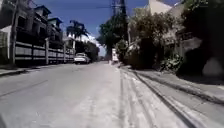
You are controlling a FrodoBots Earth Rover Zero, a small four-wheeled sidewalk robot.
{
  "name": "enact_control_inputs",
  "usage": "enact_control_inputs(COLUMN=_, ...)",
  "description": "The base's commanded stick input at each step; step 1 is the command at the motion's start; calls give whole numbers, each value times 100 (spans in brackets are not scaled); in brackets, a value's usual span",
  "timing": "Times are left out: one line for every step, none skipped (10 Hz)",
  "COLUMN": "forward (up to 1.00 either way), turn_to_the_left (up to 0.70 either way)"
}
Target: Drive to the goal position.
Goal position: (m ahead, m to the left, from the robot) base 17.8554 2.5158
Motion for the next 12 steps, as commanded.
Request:
enact_control_inputs(forward=100, turn_to_the_left=-2)
enact_control_inputs(forward=100, turn_to_the_left=-3)
enact_control_inputs(forward=100, turn_to_the_left=-4)
enact_control_inputs(forward=100, turn_to_the_left=-4)
enact_control_inputs(forward=100, turn_to_the_left=-4)
enact_control_inputs(forward=100, turn_to_the_left=-1)
enact_control_inputs(forward=100, turn_to_the_left=0)
enact_control_inputs(forward=100, turn_to_the_left=0)
enact_control_inputs(forward=100, turn_to_the_left=0)
enact_control_inputs(forward=100, turn_to_the_left=0)
enact_control_inputs(forward=100, turn_to_the_left=0)
enact_control_inputs(forward=100, turn_to_the_left=0)
